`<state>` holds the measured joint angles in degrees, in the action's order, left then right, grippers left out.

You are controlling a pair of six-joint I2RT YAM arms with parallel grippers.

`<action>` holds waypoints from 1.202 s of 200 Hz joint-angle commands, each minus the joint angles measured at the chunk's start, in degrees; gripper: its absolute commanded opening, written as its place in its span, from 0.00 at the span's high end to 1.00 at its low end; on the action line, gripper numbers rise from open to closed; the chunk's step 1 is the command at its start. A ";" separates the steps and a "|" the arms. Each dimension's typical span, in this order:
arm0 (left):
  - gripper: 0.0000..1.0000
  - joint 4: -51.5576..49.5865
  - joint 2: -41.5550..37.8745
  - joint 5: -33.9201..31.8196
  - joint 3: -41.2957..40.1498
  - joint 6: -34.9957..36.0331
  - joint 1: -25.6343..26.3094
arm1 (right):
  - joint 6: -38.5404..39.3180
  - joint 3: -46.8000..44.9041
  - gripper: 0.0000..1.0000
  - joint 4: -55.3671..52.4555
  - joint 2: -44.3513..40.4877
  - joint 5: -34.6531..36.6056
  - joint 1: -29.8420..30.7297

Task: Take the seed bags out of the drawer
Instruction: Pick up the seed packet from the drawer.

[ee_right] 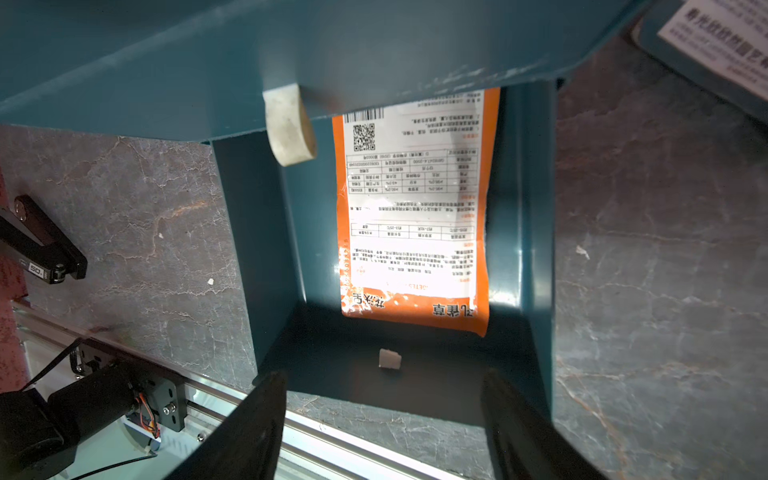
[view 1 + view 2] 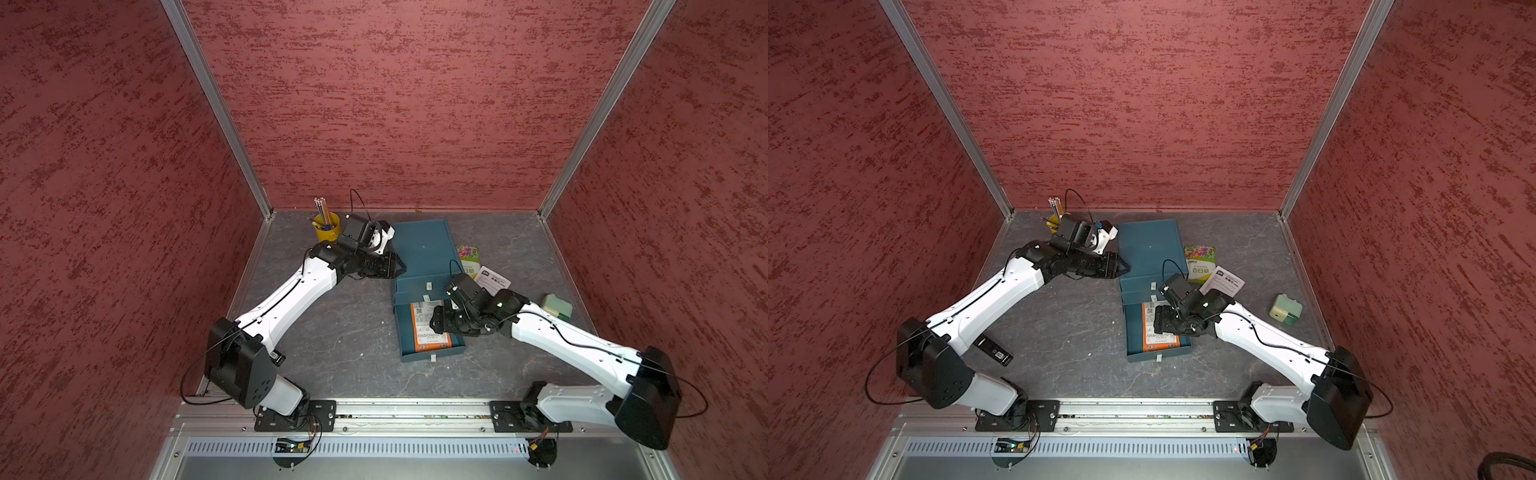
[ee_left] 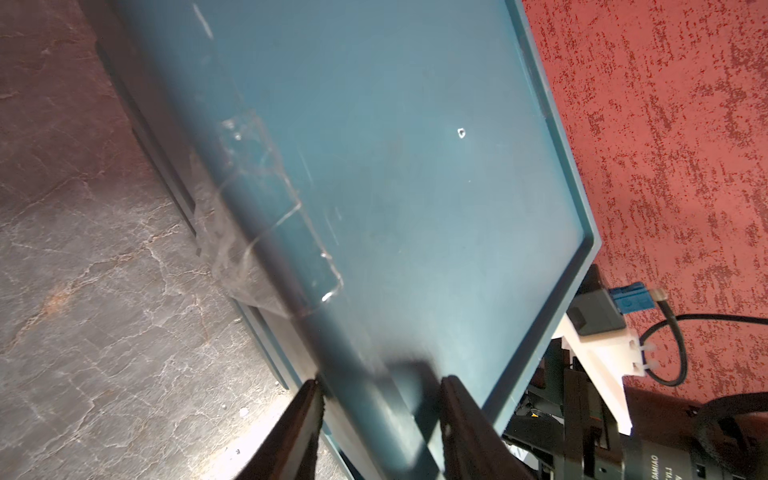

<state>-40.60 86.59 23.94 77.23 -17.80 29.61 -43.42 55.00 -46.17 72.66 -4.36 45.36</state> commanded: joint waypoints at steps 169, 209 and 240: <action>0.52 -7.20 5.71 -5.11 -2.37 1.54 1.11 | 0.50 -4.62 0.34 7.32 8.36 9.22 1.85; 0.52 -7.39 5.68 -4.98 -2.32 1.93 0.96 | -1.41 -3.65 0.35 7.64 10.48 13.30 4.57; 0.52 -7.46 5.71 -4.60 -2.44 2.04 0.98 | -2.77 -1.60 0.36 6.22 14.55 16.44 6.25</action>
<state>-40.01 87.77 24.01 78.11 -18.22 29.65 -44.34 50.83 -39.86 84.84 6.76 50.30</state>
